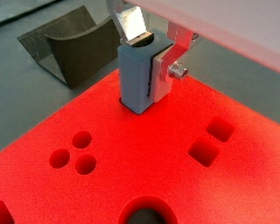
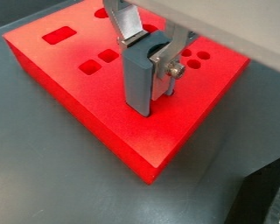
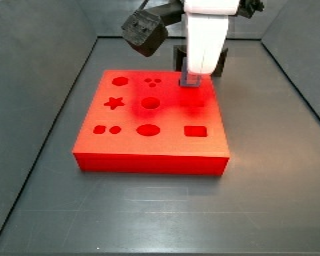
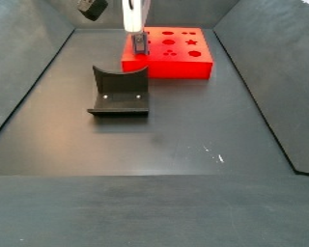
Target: Insert the arch object.
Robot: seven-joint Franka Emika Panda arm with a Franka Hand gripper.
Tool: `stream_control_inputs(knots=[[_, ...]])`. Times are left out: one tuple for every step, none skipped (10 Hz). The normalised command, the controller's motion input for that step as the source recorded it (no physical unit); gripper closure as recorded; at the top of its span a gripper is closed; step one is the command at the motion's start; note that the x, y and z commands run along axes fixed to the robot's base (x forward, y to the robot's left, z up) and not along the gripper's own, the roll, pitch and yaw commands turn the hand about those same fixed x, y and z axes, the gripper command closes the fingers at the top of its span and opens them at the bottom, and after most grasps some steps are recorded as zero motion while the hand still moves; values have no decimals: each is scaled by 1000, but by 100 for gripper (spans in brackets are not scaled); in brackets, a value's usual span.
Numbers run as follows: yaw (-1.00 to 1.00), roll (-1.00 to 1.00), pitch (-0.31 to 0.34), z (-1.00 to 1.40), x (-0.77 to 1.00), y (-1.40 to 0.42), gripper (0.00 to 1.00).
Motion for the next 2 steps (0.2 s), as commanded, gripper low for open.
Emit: stream_control_inputs(knots=[[0,0,-16,0,0,0,100],[0,0,0,0,0,0,100]])
